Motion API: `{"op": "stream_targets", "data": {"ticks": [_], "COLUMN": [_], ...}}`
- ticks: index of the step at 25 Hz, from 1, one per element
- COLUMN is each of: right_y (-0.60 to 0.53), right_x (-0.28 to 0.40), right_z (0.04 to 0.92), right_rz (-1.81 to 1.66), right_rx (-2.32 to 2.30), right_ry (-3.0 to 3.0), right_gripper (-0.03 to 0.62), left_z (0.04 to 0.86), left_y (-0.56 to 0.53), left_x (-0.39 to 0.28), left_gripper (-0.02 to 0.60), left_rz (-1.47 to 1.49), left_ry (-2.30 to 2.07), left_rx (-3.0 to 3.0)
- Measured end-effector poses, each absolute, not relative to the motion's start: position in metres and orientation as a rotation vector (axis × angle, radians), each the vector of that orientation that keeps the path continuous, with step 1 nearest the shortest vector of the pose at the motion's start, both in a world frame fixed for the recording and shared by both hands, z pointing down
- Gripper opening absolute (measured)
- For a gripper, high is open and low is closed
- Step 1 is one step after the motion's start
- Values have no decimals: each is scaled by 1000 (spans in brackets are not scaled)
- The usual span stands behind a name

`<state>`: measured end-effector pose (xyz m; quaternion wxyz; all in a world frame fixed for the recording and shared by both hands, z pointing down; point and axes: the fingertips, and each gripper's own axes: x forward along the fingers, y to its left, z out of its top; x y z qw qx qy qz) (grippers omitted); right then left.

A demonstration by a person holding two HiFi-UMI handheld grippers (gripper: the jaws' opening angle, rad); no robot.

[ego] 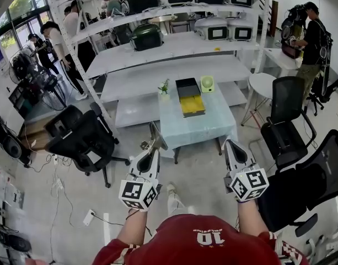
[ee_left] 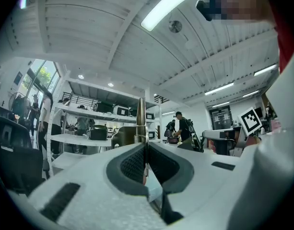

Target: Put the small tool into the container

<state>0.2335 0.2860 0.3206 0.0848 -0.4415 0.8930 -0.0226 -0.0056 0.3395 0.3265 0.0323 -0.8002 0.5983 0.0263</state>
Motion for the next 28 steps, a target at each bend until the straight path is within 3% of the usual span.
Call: {"op": "stream_targets", "data": {"ticks": [28], "right_y": [262], "right_x": [213], "right_z": [319], "right_rz": [-102], "right_rx": [-1213], "right_ry": [2669], "right_gripper": [5], "left_z": [326], "left_y": [305], "left_x": [-19], "left_gripper": [8], "left_rz": [85], "left_ry": [1822], "left_rx": [-2485]}}
